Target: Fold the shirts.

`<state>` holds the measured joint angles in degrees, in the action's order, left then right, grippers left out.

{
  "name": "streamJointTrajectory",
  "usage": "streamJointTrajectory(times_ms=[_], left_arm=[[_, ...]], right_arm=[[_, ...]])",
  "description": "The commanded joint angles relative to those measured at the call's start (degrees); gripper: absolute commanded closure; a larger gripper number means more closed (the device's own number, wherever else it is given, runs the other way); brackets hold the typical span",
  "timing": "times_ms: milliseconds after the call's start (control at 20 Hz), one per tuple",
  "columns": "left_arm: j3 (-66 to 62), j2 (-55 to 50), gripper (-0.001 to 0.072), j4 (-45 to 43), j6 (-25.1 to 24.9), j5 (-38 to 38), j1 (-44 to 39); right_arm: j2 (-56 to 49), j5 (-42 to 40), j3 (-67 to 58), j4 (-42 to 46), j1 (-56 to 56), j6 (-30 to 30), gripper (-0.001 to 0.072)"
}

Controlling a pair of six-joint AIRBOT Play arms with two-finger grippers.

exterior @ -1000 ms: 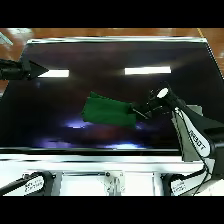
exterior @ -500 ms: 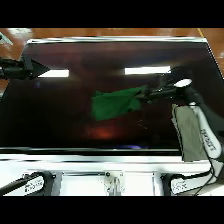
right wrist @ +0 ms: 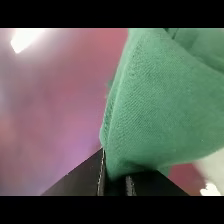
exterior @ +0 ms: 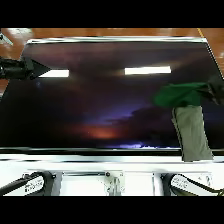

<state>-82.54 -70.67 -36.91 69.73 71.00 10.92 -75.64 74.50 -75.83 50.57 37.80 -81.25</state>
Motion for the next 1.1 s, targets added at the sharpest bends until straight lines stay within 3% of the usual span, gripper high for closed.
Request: streamJointTrajectory(times_ms=[0,200,350,400,800,1050], left_arm=[[0.0,0.0,0.0668,0.0,0.0,0.2,0.0],[0.0,0.0,0.0668,0.0,0.0,0.3,0.0],[0.0,0.0,0.0668,0.0,0.0,0.9,0.0],[0.0,0.0,0.0668,0.0,0.0,1.4,0.0],[0.0,0.0,0.0668,0.0,-0.1,1.6,0.0],[0.0,0.0,0.0668,0.0,-0.3,1.7,0.0]], right_arm=[[1.7,0.7,-0.2,9.4,7.8,-4.5,0.0653],[1.6,-5.8,-0.2,11.1,9.6,-9.1,0.0653],[1.6,-9.7,-0.2,16.6,9.6,-18.8,0.0654],[1.6,-9.5,-0.1,17.6,9.6,-19.5,0.0653],[7.6,11.4,0.8,32.3,9.6,-25.5,0.0653],[16.2,13.6,13.2,37.9,9.6,-29.7,0.0653]])
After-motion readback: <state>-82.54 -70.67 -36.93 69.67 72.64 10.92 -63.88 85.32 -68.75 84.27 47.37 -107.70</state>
